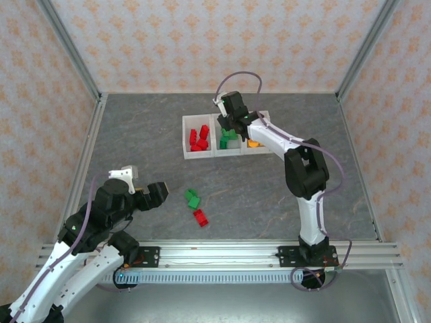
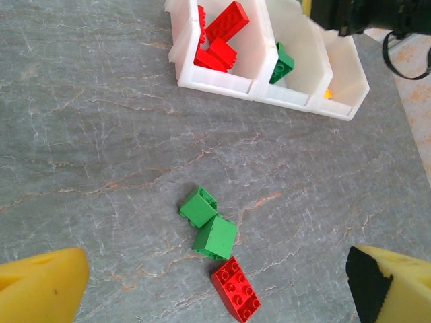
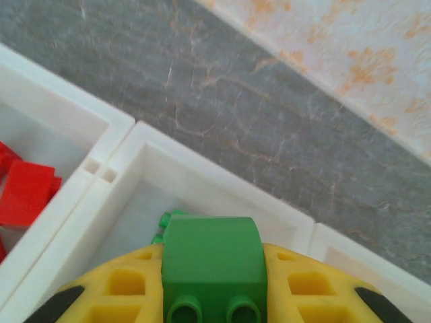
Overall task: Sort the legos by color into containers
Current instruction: Place the lego in the container.
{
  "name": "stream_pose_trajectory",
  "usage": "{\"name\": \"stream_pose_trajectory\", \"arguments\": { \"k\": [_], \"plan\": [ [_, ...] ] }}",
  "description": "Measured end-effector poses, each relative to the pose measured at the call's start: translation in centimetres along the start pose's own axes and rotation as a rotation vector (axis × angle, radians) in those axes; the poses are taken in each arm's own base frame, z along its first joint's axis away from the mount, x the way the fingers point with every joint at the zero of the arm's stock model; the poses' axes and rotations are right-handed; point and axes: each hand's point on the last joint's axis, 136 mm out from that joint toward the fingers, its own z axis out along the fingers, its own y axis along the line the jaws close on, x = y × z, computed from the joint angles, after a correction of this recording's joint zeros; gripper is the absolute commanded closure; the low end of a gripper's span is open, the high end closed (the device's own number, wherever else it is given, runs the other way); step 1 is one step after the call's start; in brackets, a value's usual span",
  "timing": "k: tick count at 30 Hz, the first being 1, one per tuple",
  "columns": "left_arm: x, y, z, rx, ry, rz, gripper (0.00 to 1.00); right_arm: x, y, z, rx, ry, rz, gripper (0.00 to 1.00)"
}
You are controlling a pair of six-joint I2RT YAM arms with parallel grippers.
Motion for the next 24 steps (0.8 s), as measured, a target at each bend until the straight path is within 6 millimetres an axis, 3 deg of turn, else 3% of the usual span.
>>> {"name": "stream_pose_trajectory", "arguments": {
  "k": [8,24],
  "plan": [
    [0.0,0.0,0.0,0.0,0.0,0.0,0.01,1.1,1.6,2.0,-0.063,0.04,0.016,1.0],
    [0.3,0.2,0.4,-0.011,0.013,0.001,0.01,2.9,3.3,3.6,-0.183,0.084,0.041,0.78]
  ]
}}
